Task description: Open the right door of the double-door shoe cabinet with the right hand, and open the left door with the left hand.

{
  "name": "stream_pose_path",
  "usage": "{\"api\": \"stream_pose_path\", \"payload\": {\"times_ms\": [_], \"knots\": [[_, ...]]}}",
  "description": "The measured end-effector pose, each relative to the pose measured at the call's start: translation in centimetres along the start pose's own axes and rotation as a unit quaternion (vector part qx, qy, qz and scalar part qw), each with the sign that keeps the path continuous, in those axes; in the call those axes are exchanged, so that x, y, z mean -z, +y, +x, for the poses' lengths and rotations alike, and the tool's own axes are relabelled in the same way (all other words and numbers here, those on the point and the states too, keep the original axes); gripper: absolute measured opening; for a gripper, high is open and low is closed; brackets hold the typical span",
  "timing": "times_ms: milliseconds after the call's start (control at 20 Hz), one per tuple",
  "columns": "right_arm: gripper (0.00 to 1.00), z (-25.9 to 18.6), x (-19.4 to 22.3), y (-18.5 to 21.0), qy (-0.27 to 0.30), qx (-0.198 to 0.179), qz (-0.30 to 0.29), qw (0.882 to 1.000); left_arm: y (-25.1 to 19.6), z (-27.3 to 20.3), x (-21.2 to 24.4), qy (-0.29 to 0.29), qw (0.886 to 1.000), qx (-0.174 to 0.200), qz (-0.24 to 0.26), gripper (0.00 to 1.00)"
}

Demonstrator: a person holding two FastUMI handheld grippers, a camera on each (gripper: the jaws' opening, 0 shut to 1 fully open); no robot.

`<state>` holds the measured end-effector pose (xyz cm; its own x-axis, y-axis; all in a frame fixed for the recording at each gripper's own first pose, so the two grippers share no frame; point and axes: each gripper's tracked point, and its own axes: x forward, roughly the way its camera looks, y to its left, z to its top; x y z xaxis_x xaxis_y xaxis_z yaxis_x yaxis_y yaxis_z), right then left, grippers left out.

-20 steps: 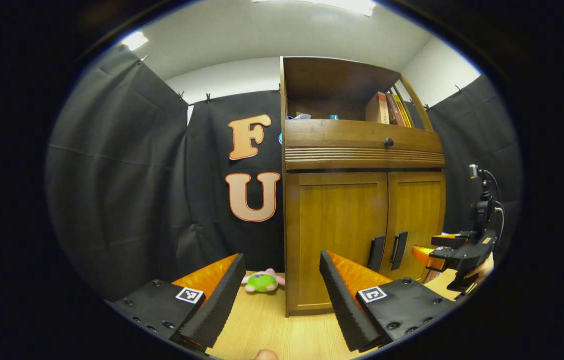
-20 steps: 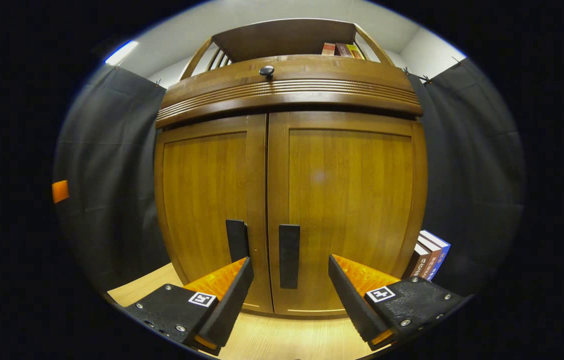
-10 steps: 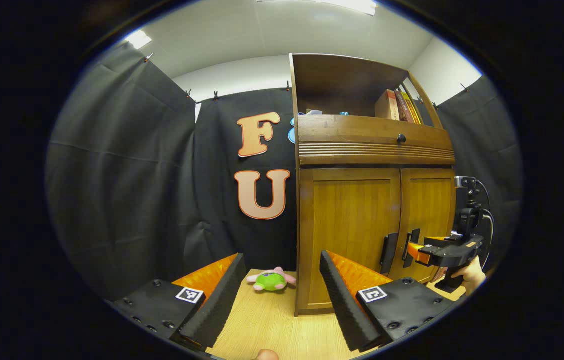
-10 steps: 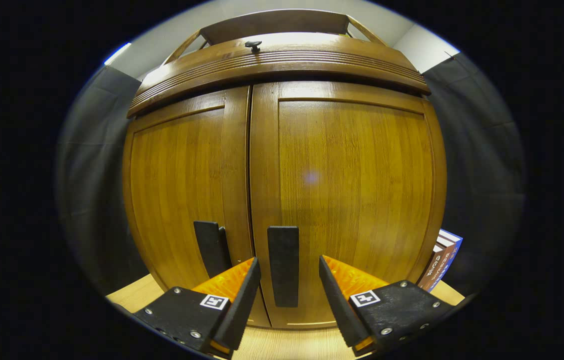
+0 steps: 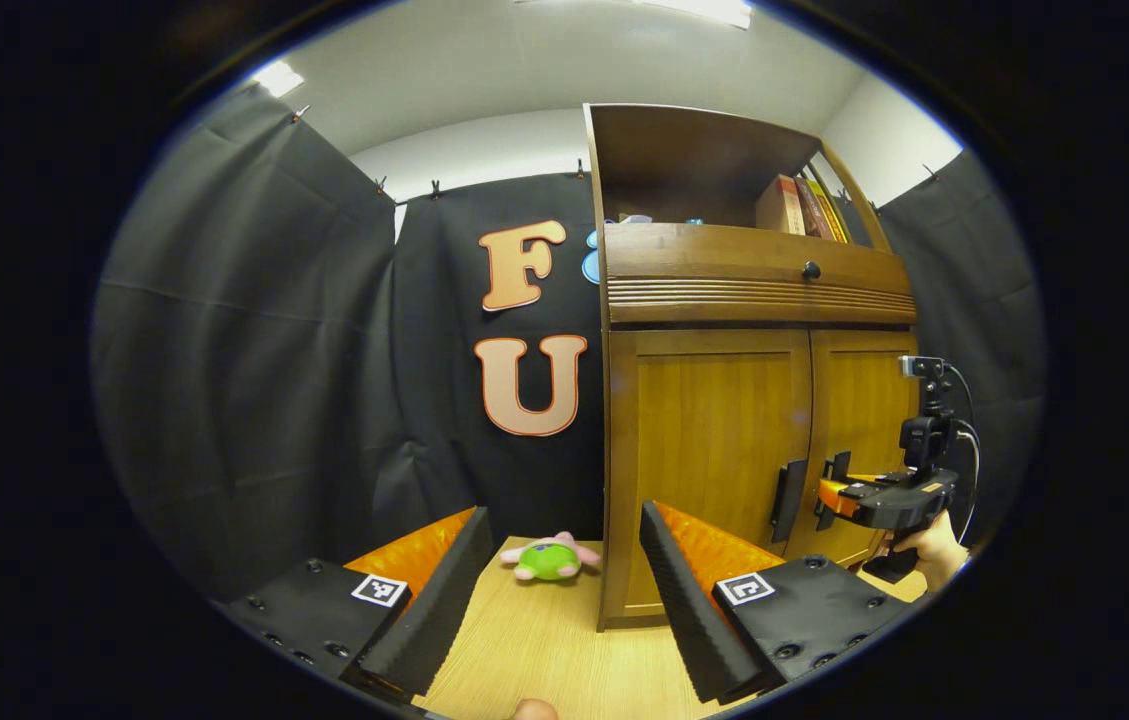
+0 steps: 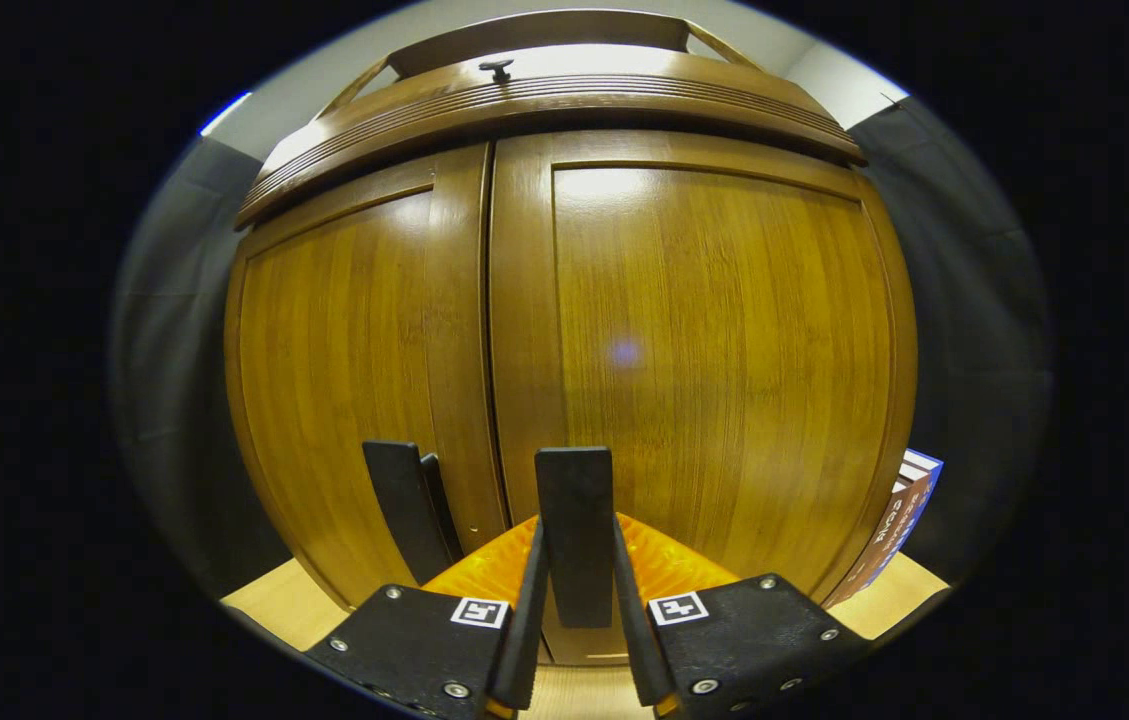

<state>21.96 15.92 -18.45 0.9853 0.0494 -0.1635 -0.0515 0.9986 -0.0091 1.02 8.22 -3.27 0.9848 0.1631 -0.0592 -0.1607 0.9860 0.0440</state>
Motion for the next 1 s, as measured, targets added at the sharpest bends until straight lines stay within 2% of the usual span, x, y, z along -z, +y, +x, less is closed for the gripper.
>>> {"api": "stream_pose_path", "payload": {"times_ms": [50,100,150,200,250,600,1000], "knots": [[0.36,0.0,-0.1,0.0,-0.001,-0.002,-0.002,1.0,0.1,0.1,0.0,0.0,1.0,-0.002,0.0,0.97],[0.46,-0.1,-0.1,0.0,-0.001,-0.003,-0.002,1.0,0.1,0.1,0.0,0.0,1.0,-0.004,-0.001,0.95],[0.35,-0.2,-0.2,0.2,-0.003,-0.007,-0.001,1.0,0.1,0.1,0.1,0.0,1.0,-0.005,-0.002,0.95],[0.43,-0.5,-0.2,0.2,-0.002,-0.011,0.001,1.0,0.1,0.1,0.2,0.002,1.0,-0.006,-0.004,0.96],[0.33,-0.9,-0.2,0.2,-0.002,-0.018,0.004,1.0,0.1,0.1,0.3,0.005,1.0,-0.004,-0.005,0.97],[0.32,-5.9,0.0,-0.6,-0.003,-0.059,0.007,0.998,0.1,-0.3,-0.6,-0.005,1.0,-0.004,0.0,0.96],[0.32,-11.5,0.3,-3.1,-0.002,-0.079,0.003,0.997,-0.3,-0.5,-0.7,-0.007,1.0,0.013,0.002,0.95]]}}
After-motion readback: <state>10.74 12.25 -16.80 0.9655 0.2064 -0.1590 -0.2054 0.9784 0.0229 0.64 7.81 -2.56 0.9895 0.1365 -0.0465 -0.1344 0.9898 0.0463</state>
